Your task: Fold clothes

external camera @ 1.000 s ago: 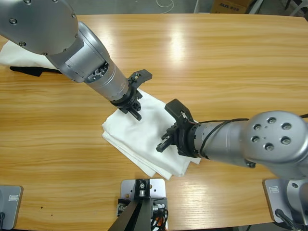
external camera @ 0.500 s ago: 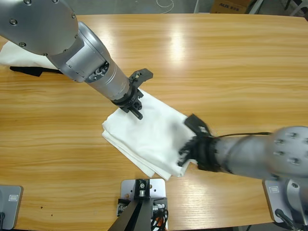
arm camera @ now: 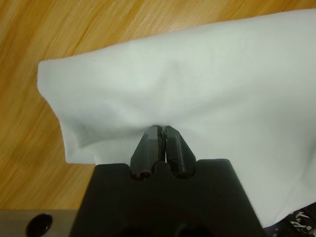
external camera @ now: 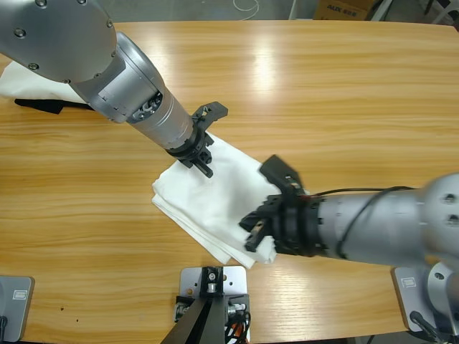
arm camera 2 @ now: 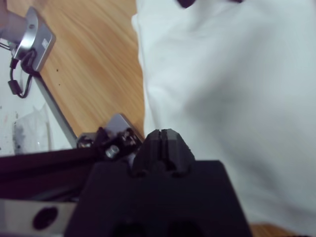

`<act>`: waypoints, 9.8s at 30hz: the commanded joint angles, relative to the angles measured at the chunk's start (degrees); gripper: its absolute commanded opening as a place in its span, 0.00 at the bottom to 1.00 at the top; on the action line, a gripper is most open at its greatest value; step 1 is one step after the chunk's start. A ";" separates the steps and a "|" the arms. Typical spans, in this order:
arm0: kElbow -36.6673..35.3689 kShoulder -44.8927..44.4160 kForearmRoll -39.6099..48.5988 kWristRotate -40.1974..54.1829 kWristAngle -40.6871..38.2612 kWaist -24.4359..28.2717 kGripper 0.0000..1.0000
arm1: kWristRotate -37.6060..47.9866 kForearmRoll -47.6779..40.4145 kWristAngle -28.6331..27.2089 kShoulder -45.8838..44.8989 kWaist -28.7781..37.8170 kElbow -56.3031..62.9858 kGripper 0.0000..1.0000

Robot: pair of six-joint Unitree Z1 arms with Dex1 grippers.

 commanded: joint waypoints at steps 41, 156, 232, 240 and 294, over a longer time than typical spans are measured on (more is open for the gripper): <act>20.86 -31.05 2.25 -3.92 4.96 7.63 0.28 | 10.85 53.90 -19.88 -24.16 4.77 -17.55 1.00; -4.63 -23.74 23.45 -5.75 12.65 37.70 0.97 | -35.79 65.05 -13.25 1.87 -17.82 -46.99 1.00; 27.20 -4.03 2.42 62.16 -5.26 6.18 0.91 | -32.92 58.46 -11.33 -5.21 -26.17 -29.01 1.00; 25.55 -4.79 4.02 47.88 -5.49 12.18 0.90 | -32.85 58.46 -11.42 -9.68 -26.17 -25.65 1.00; -12.54 11.33 11.07 -20.44 -28.71 9.12 1.00 | -16.12 13.89 33.93 15.13 -62.50 4.04 0.96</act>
